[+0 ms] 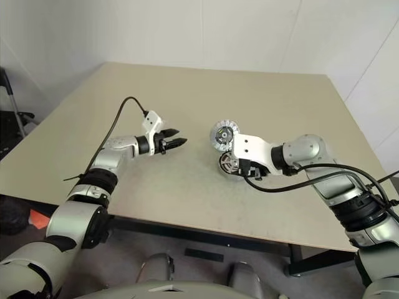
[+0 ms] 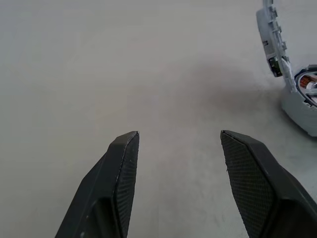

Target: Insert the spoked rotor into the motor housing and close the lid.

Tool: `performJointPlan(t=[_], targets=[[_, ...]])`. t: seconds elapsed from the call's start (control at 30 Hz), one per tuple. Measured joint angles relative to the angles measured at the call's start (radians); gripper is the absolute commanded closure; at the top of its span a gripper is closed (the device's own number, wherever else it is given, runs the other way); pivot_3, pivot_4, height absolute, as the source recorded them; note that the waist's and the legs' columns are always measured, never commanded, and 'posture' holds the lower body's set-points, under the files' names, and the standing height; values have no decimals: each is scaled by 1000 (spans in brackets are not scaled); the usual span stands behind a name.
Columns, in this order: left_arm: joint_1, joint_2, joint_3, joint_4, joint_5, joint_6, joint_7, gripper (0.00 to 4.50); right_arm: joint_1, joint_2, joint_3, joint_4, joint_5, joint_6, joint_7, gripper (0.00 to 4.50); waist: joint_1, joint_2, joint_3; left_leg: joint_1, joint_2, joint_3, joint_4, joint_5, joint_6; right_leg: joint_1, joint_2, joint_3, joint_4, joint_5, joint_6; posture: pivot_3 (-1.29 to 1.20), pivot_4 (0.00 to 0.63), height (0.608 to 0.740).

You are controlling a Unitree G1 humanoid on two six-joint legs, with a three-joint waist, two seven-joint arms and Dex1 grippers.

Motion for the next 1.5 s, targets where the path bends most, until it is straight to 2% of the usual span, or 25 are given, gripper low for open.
performJointPlan(t=[0.17,0.4,0.7,0.8,0.9,0.93,1.13,1.43,1.5], targets=[[48,2,0,-40,-1,22,8,1728,-9,56,35,100,-59,-77,44,2635,-2,0,0,-2,0,0,2,-2,4,-2,0,0,1,0,0,0,0,740],[54,25,3,-81,-6,43,13,1728,-8,81,39,233,-120,-169,57,2635,-1,0,0,-2,0,0,3,-3,5,-1,0,0,1,0,0,0,0,740],[57,22,2,-86,-14,46,18,1728,-25,122,24,352,-125,-274,60,2635,-4,-1,0,2,0,0,5,-2,4,1,0,1,5,1,-2,0,0,740],[57,21,2,-86,-17,46,18,1728,-26,141,18,374,-140,-293,44,3299,-6,-2,-1,4,0,0,5,-2,4,3,0,1,5,2,-3,0,0,740],[58,21,2,-87,-20,54,15,1728,-10,146,11,370,-150,-315,41,4275,-5,-3,-2,7,1,0,5,-2,4,5,0,1,5,2,-3,0,0,740],[59,21,2,-88,-23,62,11,1728,-4,145,9,369,-152,-321,39,4475,-6,-4,-3,9,1,0,5,-2,4,6,0,1,5,2,-3,0,0,740],[92,23,1,-156,-59,131,-43,1728,35,130,-5,369,-160,-383,24,4475,-6,-6,-4,11,0,1,5,-2,4,7,0,2,5,2,-3,0,0,740],[100,40,1,-175,-63,154,-41,1728,-4,142,-8,506,-157,-505,43,4475,-7,-7,-4,13,0,1,4,-2,4,11,0,1,1,2,-3,0,0,740],[101,40,1,-179,-63,154,-41,1728,-6,157,-14,538,-156,-519,28,4475,-9,-7,-4,17,0,1,3,-2,4,15,0,1,-3,-2,2,0,0,740]])
